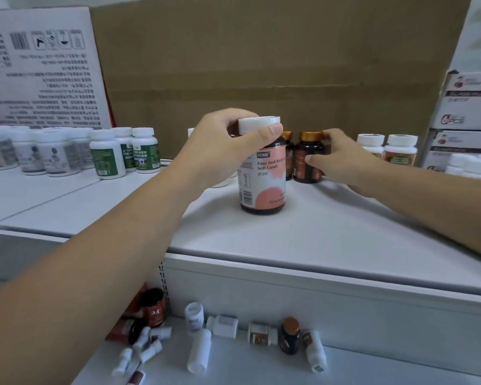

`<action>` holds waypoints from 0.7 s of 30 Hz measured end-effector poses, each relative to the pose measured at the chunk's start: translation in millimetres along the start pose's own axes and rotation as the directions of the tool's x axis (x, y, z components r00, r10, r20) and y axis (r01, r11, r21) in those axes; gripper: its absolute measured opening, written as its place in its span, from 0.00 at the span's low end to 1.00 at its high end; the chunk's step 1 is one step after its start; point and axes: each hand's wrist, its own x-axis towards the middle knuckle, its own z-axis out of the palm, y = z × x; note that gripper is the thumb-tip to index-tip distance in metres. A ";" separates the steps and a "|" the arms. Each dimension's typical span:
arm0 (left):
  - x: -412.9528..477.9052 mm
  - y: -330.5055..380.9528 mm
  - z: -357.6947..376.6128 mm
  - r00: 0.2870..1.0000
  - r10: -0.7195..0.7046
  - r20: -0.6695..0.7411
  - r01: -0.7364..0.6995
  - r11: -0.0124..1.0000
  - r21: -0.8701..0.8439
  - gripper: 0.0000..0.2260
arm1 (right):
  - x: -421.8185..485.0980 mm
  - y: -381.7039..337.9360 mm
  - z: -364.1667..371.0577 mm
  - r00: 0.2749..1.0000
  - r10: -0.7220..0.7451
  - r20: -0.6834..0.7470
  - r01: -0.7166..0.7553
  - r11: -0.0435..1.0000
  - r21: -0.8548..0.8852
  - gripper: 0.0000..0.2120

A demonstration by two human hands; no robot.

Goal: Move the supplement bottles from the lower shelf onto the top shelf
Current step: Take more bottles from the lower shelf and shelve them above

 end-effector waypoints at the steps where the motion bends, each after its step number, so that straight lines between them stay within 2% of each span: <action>1: -0.6 -0.8 -0.2 1.000 -0.001 0.003 0.001 1.000 -0.002 0.10 | -0.2 0.1 0.2 1.000 0.005 -0.001 -0.005 1.000 -0.003 0.28; 11: -5.5 -1.5 1.4 0.998 0.013 0.059 -0.014 1.000 0.018 0.16 | -10.6 -5.9 -2.2 0.999 0.049 0.011 -0.048 0.997 -0.064 0.28; 15: -7.2 -3.0 0.5 0.996 0.002 0.087 -0.004 1.000 0.019 0.16 | -25.7 -19.6 -10.7 0.997 0.076 0.005 -0.074 0.975 -0.208 0.27; 17: -6.1 -2.4 -1.4 0.998 -0.015 0.058 0.013 0.999 0.031 0.15 | -40.6 -28.8 -17.0 0.999 0.011 0.036 -0.001 0.964 -0.267 0.24; 21: -8.8 6.0 -14.6 0.998 -0.038 0.043 0.034 0.996 0.084 0.14 | -86.1 -43.9 -22.9 0.953 -0.115 0.280 0.225 0.887 -0.403 0.25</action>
